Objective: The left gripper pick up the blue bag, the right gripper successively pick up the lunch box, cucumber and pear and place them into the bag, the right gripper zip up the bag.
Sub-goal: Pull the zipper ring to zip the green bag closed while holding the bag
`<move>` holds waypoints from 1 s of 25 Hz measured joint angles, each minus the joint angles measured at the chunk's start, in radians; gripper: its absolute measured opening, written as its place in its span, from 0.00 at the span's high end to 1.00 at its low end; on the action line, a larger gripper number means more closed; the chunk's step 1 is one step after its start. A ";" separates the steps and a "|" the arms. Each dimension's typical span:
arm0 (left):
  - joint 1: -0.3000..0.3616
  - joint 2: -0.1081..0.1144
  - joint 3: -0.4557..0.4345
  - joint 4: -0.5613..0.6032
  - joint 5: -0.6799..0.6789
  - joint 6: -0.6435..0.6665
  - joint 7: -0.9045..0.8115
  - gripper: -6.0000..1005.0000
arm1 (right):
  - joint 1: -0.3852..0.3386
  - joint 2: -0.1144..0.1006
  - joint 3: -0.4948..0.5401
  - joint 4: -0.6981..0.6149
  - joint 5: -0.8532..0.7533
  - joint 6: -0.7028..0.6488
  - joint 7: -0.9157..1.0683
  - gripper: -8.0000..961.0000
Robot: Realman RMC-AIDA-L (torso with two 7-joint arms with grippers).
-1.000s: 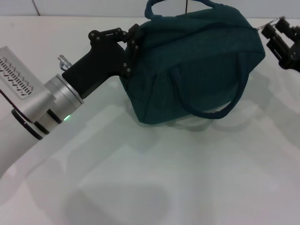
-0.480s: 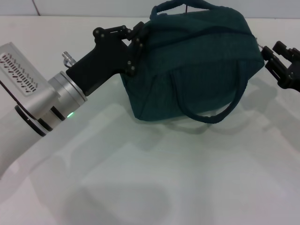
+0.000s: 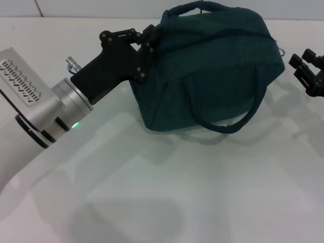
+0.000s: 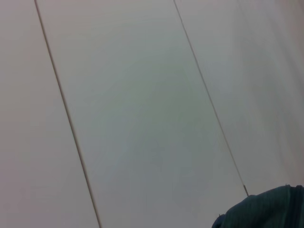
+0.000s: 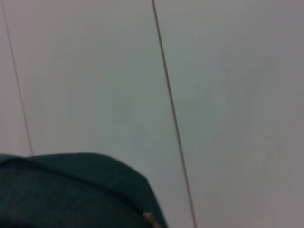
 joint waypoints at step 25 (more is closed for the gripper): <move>0.000 -0.003 0.002 0.000 0.000 0.000 0.004 0.94 | 0.048 0.001 -0.001 -0.106 -0.136 0.114 -0.013 0.63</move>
